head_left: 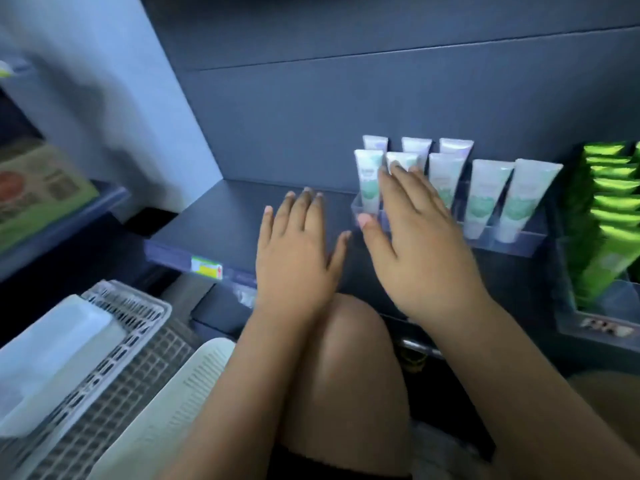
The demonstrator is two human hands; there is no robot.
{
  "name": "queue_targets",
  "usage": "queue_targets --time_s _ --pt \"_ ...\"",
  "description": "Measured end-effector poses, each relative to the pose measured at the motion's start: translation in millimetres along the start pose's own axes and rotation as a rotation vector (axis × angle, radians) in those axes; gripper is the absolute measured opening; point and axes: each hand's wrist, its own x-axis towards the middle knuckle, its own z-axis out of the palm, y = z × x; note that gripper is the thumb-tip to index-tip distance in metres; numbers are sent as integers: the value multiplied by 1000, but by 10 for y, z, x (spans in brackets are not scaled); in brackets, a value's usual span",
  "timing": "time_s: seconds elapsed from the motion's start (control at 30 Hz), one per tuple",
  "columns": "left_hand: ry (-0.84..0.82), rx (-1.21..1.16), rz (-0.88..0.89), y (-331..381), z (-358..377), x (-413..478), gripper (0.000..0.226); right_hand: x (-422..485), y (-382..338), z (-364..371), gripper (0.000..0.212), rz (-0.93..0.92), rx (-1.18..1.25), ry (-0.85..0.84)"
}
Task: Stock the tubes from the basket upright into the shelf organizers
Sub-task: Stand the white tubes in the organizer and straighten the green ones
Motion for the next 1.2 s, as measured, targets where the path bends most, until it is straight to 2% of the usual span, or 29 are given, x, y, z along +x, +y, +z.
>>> queue_targets --time_s 0.23,0.47,0.6,0.67,0.7,0.77,0.9,1.03,1.07,1.17,1.2 --pt "-15 146 -402 -1303 -710 -1372 69 -597 -1576 886 61 -333 150 -226" --pt "-135 185 -686 -1970 -581 -2476 63 -1216 -2136 1790 63 -394 105 -498" --pt "-229 98 -816 -2109 -196 -2783 56 -1355 -2062 2230 51 -229 75 -762" --pt "-290 25 -900 -2180 67 -2916 55 -1357 -2027 2431 48 -48 88 -907" --pt "-337 -13 -952 -2215 203 -2983 56 -1349 -2036 2545 53 65 115 -963" --pt "-443 -83 -1080 -2300 478 -3119 57 -1343 -2063 2832 62 261 158 -1008" --pt "-585 -209 -1333 -2494 1006 -3381 60 -1376 -2020 3479 51 541 172 -1064" --pt "-759 -244 -1320 -2720 1658 -3611 65 -1653 -1794 4174 44 712 94 -1135" --pt "-780 -227 -1297 -2795 1803 -3647 70 -1753 -1768 4358 50 729 71 -1163" --pt "-795 -175 -1283 -2960 2118 -3726 76 -1968 -1716 4820 105 742 -120 -1210" --pt "-798 -147 -1253 -3004 2197 -3758 78 -1998 -1685 4946 114 741 -155 -1180"
